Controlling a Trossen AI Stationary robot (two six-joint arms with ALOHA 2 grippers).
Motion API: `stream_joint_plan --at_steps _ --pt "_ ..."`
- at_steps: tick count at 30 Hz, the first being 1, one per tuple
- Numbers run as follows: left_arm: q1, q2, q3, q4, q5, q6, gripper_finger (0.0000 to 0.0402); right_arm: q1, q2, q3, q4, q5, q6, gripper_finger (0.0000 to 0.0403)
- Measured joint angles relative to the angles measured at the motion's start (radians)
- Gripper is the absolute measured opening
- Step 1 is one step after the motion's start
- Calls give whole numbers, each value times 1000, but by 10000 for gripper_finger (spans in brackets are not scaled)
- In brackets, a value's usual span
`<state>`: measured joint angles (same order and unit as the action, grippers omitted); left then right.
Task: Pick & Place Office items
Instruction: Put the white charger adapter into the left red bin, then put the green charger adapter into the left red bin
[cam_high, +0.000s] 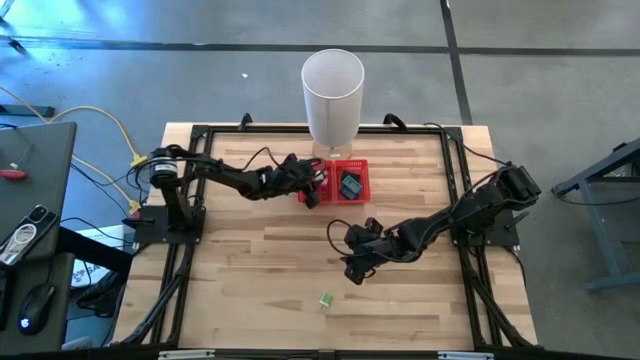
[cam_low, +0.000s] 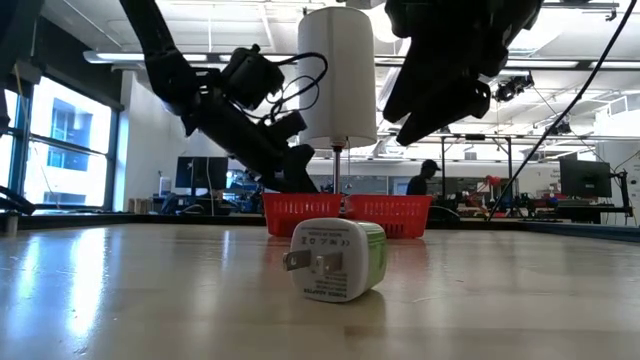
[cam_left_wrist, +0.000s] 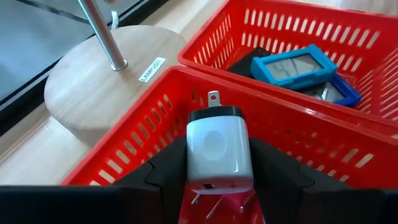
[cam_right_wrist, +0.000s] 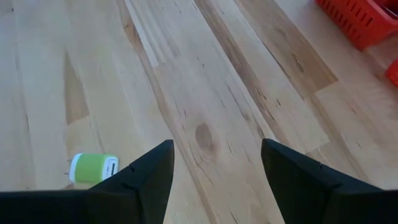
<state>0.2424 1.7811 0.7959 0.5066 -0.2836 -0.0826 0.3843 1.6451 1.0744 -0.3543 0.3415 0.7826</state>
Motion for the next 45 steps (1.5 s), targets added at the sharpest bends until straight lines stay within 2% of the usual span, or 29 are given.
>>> stream_joint_plan --at_steps 17,25,31,36,41,45 --pt "-4 -10 0 21 21 68 169 0 0 0 -2 -3 -1 229" --pt "-29 -107 0 -71 17 85 170 0 0 0 -10 -4 -1 229" --pt "-103 -251 0 -300 18 104 170 0 0 0 -9 -11 0 229" --pt "-178 -363 0 -443 18 14 170 2 0 0 -10 -41 8 229" --pt "-260 -431 0 -508 18 -20 173 8 0 0 -9 -58 34 229" --pt "-327 -443 0 -507 18 -3 201 30 0 0 -15 -60 59 229"
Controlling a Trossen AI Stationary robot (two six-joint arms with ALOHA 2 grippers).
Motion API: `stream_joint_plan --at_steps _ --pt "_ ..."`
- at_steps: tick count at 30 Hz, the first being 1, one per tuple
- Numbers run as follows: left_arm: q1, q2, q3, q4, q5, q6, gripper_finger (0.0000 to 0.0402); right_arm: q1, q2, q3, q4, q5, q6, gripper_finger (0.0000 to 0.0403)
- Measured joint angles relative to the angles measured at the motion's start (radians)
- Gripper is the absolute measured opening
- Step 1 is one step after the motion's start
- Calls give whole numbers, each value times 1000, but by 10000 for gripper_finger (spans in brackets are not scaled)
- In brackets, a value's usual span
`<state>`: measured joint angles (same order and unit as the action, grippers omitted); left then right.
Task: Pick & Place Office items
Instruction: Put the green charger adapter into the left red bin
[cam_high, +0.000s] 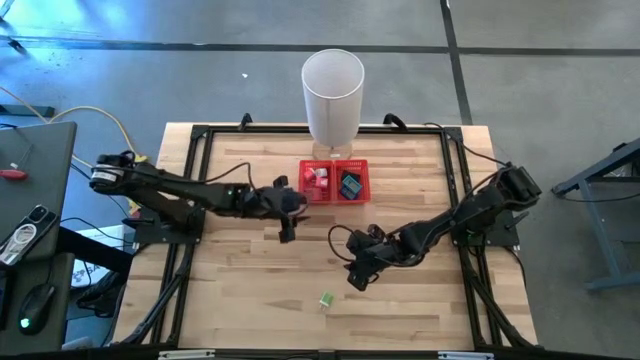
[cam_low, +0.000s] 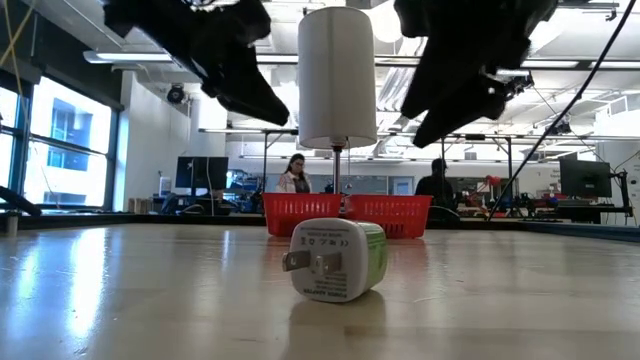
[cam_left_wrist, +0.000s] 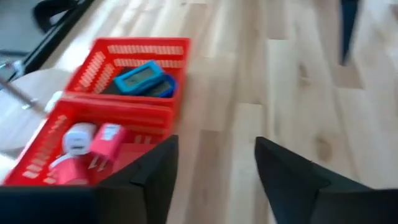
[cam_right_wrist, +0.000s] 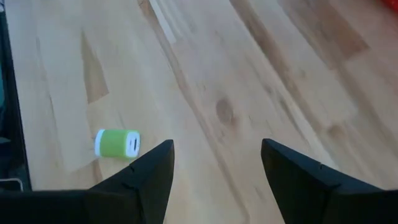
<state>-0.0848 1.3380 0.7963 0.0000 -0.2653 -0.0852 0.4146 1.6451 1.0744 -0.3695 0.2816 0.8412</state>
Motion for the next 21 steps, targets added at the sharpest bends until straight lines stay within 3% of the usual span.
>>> stream_joint_plan --at_steps 5,10,16,18,21 --pt "-73 0 0 3 0 -8 281 53 0 0 -80 22 111 229" --pt "-131 0 0 -3 2 -159 353 131 0 0 -149 104 224 229" --pt "-207 0 0 -70 153 -252 370 208 0 0 -167 172 300 229" --pt "-251 0 0 -98 136 -302 370 222 0 0 -166 180 313 229" --pt "-342 0 0 -109 16 -363 370 239 0 0 -166 189 334 229"
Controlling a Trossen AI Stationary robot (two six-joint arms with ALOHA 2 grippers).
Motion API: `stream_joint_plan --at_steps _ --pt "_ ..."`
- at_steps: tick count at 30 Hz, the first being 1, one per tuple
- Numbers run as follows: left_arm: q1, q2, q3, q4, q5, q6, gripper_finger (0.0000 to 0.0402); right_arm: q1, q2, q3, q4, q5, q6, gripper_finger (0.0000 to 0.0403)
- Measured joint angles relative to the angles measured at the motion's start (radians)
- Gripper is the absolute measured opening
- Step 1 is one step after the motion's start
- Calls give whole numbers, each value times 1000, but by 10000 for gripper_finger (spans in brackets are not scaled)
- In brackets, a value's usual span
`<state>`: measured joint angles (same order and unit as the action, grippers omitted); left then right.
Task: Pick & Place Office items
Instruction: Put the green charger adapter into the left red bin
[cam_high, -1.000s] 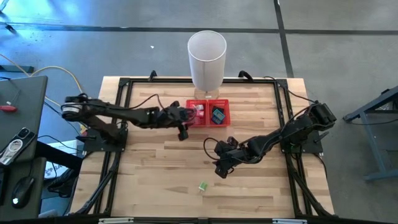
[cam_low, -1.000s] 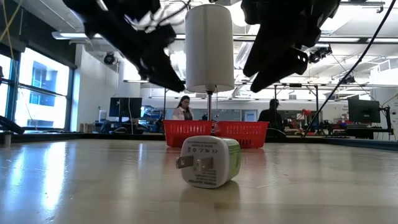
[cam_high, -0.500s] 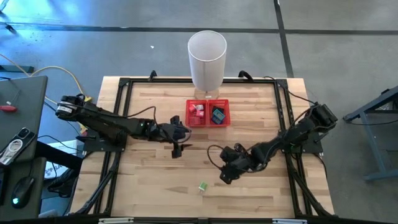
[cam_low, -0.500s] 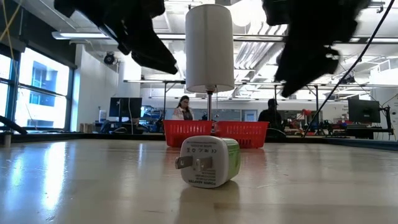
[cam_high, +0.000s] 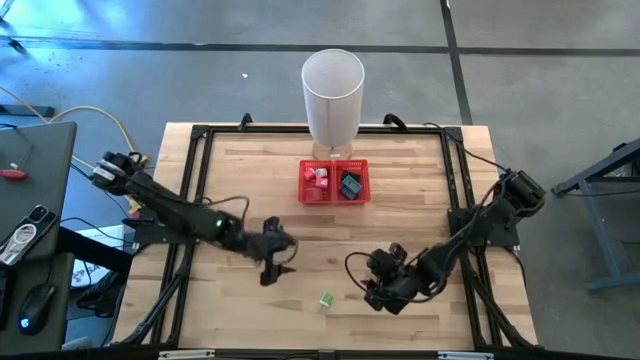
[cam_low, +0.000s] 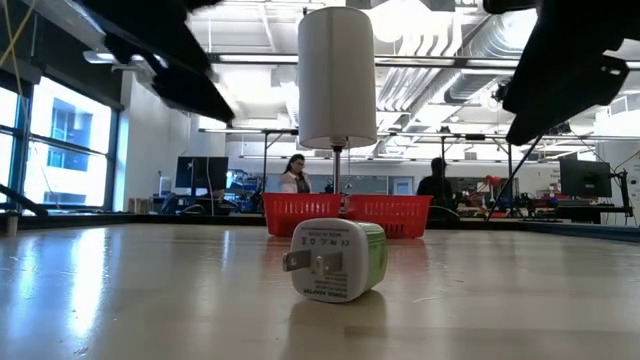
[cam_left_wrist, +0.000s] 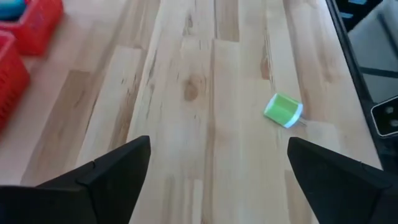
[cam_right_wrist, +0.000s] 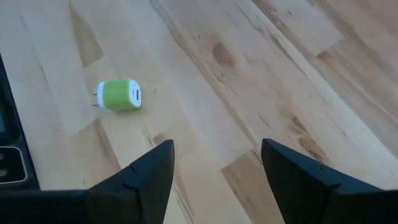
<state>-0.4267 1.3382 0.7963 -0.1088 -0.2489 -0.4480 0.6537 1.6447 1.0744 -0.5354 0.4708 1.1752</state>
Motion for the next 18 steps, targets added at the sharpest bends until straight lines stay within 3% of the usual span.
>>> stream_joint_plan --at_steps 7,18 --pt "-241 48 0 52 -343 -81 370 58 0 0 2 45 75 229" --pt "-307 355 -1 427 -283 -24 370 100 4 0 114 108 115 229"
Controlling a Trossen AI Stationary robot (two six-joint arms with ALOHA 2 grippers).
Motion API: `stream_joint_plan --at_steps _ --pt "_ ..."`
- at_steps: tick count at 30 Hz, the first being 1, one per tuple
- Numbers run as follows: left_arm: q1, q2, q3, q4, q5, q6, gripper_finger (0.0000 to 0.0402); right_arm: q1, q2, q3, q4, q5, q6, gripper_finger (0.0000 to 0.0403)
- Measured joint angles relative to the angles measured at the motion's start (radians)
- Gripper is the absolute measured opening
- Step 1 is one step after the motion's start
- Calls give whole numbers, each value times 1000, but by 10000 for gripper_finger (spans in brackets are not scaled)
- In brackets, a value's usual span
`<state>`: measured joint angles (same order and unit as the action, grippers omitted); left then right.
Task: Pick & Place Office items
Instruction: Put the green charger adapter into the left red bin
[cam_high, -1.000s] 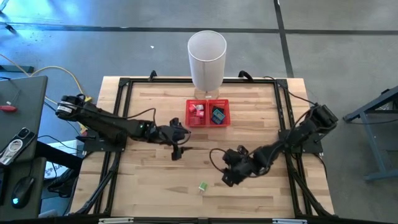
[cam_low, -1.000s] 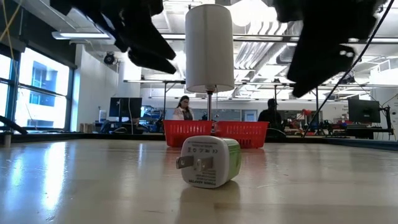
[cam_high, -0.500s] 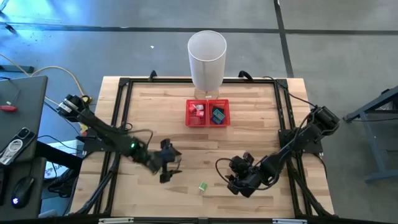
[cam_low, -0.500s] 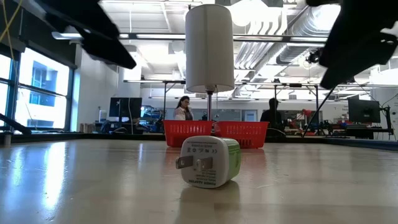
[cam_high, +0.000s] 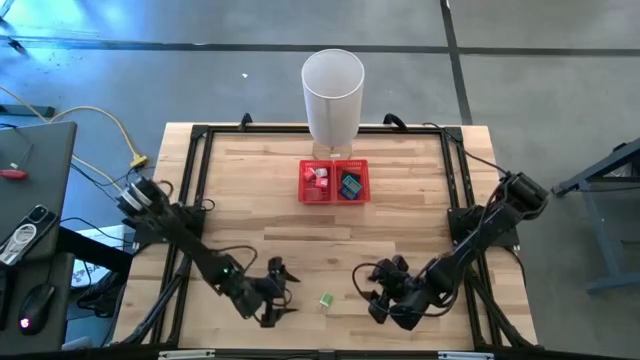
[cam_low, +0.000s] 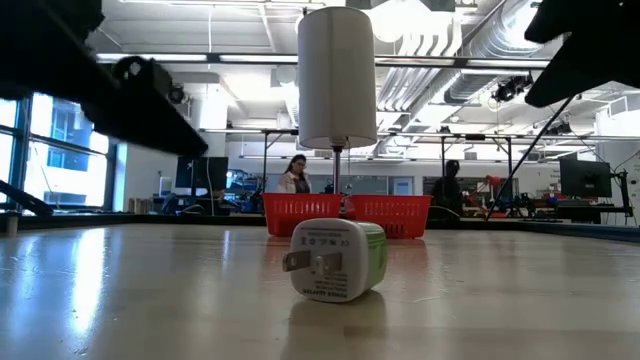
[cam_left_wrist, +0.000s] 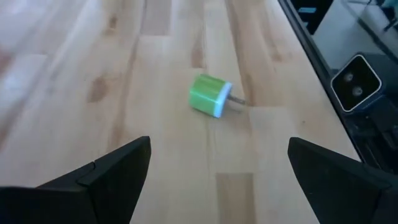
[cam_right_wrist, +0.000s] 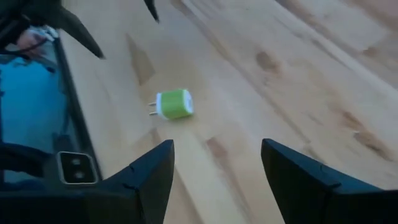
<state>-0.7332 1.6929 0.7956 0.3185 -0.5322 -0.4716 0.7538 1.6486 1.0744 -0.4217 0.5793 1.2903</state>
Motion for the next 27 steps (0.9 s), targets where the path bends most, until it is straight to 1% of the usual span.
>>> stream_joint_plan --at_steps 2,8,11,15,21,27 --pt "-10 48 0 60 1 11 370 0 9 0 31 -1 -1 229" --pt "-57 180 -1 317 -6 60 370 7 55 0 106 -6 -1 229" --pt "-73 234 -1 380 -51 60 370 7 76 -1 139 -20 -1 229" --pt "-72 293 0 412 -105 53 370 7 98 -1 176 -34 -1 229" --pt "-46 374 1 477 -104 43 370 13 106 0 212 -35 -3 229" --pt "-29 459 3 636 -108 52 370 13 106 0 217 -32 -3 229"
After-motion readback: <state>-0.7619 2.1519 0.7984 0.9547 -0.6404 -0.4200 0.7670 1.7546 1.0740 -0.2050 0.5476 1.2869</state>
